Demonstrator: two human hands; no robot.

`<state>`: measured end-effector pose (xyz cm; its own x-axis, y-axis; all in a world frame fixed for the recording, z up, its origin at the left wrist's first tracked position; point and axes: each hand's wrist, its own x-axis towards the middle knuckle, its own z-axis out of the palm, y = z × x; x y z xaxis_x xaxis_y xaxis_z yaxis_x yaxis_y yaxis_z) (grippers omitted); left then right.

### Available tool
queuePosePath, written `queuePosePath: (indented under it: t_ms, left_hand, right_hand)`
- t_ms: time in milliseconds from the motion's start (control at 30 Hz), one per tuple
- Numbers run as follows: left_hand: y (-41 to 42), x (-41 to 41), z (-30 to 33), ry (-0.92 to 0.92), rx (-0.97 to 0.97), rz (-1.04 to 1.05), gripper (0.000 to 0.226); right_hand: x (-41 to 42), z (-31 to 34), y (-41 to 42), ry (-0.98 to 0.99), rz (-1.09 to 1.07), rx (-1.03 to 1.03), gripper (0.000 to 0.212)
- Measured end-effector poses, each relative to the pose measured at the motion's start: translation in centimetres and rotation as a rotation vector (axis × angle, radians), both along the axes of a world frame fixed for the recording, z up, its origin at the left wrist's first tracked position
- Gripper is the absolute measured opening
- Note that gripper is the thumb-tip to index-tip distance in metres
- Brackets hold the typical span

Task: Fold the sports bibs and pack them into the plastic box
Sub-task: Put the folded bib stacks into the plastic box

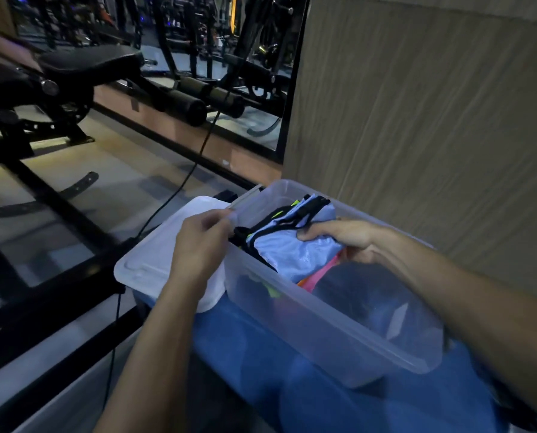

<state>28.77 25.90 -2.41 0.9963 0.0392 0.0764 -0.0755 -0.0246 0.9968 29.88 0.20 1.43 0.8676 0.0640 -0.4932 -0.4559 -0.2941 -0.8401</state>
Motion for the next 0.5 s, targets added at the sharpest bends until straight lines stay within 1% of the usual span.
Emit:
queuePosePath:
  t_ms: [33, 100, 167, 267, 433, 467, 500]
  left_hand:
    - [0.1, 0.0, 0.1, 0.0, 0.005, -0.005, 0.019]
    - [-0.1, -0.2, 0.2, 0.004, 0.01, -0.013, 0.02]
    - [-0.2, -0.2, 0.2, 0.004, 0.019, -0.026, 0.021]
    - [-0.2, -0.1, 0.0, 0.001, 0.02, -0.045, 0.026]
    - [-0.3, 0.1, -0.2, -0.001, 0.056, -0.033, 0.034]
    - [-0.4, 0.1, -0.3, -0.001, 0.062, -0.029, 0.035]
    - [-0.3, 0.0, -0.3, -0.004, 0.067, -0.026, 0.036]
  right_hand:
    - [0.3, -0.4, 0.2, 0.032, 0.019, 0.024, 0.047]
    - [0.4, -1.4, 0.7, 0.086, 0.05, -0.002, 0.041]
    - [0.5, -2.3, 1.3, 0.13, 0.085, -0.04, 0.042]
    - [0.5, -2.7, 1.4, 0.181, 0.098, -0.078, 0.055]
    - [-0.6, -1.8, 2.1, 0.302, 0.088, -0.202, 0.072]
    - [-0.7, -1.6, 2.3, 0.316, 0.062, -0.229, 0.081]
    - [-0.9, -1.4, 2.6, 0.325, 0.031, -0.263, 0.096]
